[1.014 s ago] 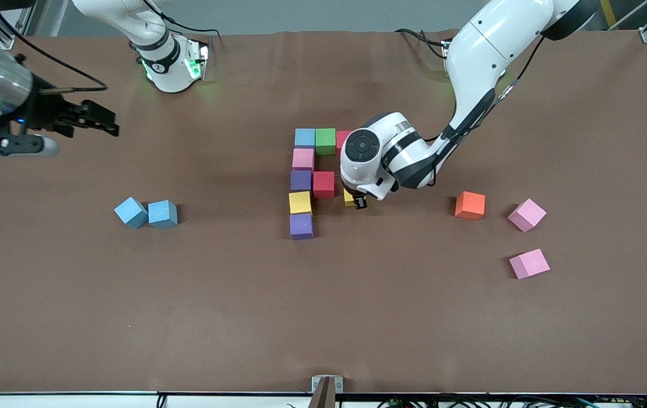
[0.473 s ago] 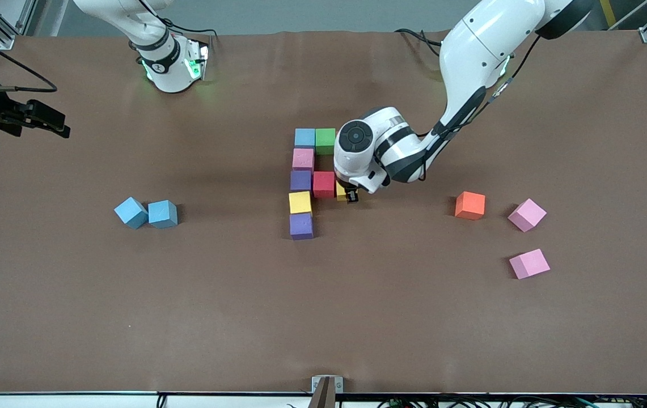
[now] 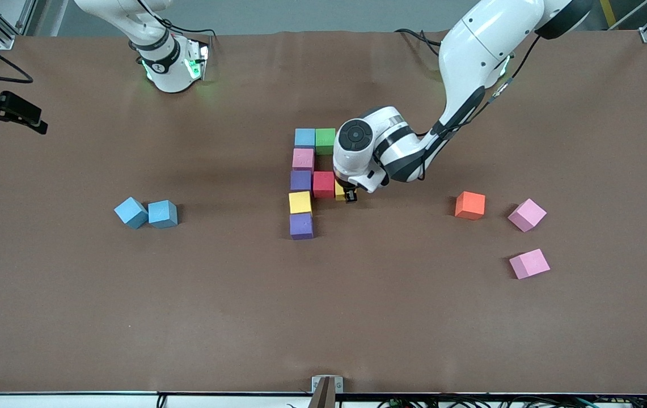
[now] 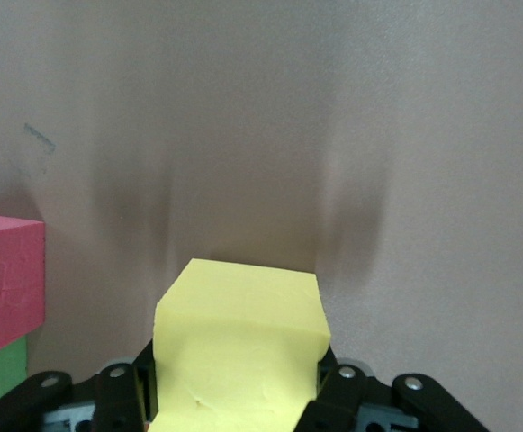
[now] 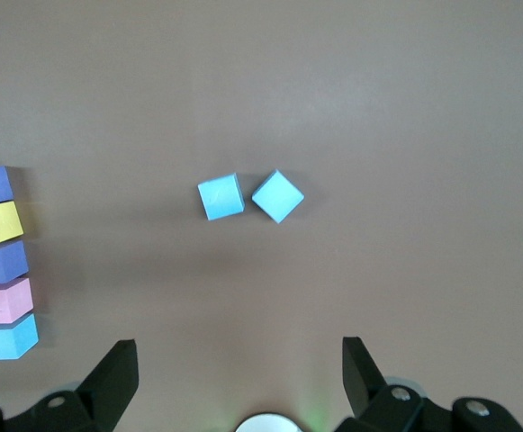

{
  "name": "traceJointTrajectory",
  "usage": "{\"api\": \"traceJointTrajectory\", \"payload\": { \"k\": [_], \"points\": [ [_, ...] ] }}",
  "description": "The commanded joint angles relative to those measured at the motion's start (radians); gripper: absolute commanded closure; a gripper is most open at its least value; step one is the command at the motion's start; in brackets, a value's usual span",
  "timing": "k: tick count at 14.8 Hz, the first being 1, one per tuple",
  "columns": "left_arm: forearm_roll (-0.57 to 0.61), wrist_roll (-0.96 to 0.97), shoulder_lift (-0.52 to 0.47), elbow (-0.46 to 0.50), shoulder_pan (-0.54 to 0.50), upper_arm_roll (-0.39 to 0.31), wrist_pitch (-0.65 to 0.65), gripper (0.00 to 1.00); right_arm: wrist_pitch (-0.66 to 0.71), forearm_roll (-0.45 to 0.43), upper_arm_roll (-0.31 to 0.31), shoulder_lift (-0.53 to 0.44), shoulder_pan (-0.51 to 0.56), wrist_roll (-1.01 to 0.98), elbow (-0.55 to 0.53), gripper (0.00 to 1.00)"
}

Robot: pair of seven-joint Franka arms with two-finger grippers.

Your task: Arrange 11 blocks into digit 3

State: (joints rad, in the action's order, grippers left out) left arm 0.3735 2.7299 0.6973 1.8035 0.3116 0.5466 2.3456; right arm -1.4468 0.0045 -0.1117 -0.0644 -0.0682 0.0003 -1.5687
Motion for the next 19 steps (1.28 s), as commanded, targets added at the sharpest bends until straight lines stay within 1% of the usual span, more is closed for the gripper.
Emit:
{"api": "traceJointTrajectory", "payload": {
  "k": [1,3,4,5,6,7,9,11,13,16,19],
  "points": [
    [0.036,0.09,-0.024,0.028,0.007,-0.001,0.014,0.81,-0.021,-0.002,-0.015,-0.015,0.015,-0.033,-0.002,0.0],
    [0.036,0.09,-0.024,0.028,0.007,-0.001,0.012,0.73,-0.017,-0.006,-0.016,-0.009,0.011,-0.029,0.035,0.0],
    [0.036,0.09,-0.024,0.028,0.007,-0.001,0.012,0.62,-0.021,-0.021,-0.016,-0.008,0.011,-0.034,0.035,0.0],
    [0.036,0.088,-0.024,0.027,0.009,-0.001,0.006,0.4,-0.035,-0.023,-0.017,-0.009,0.014,-0.034,0.039,0.0],
    [0.035,0.087,-0.024,0.025,0.015,-0.001,-0.008,0.11,-0.061,-0.021,-0.019,-0.008,0.016,-0.036,0.055,0.0],
    [0.035,0.086,-0.022,0.02,0.015,-0.001,-0.015,0.0,-0.072,-0.023,-0.019,-0.008,0.015,-0.037,0.07,0.0],
    [0.035,0.086,-0.025,0.017,0.015,-0.001,-0.015,0.0,-0.075,-0.008,-0.019,-0.003,0.016,-0.037,0.076,0.0],
    [0.036,0.082,-0.031,0.013,0.015,-0.001,-0.017,0.0,-0.07,-0.014,-0.017,0.009,0.005,-0.051,0.076,0.0],
    [0.038,0.079,-0.047,0.014,0.012,-0.001,-0.023,0.0,-0.07,-0.014,-0.017,0.012,0.008,-0.12,0.076,0.0],
    [0.038,0.076,-0.099,0.014,0.012,0.001,-0.058,0.0,-0.076,-0.003,-0.017,0.026,0.01,-0.146,0.078,0.0],
    [0.038,0.068,-0.157,0.013,0.009,0.004,-0.138,0.0,-0.076,-0.009,-0.017,0.044,0.005,-0.148,0.078,0.0]
  ]
}}
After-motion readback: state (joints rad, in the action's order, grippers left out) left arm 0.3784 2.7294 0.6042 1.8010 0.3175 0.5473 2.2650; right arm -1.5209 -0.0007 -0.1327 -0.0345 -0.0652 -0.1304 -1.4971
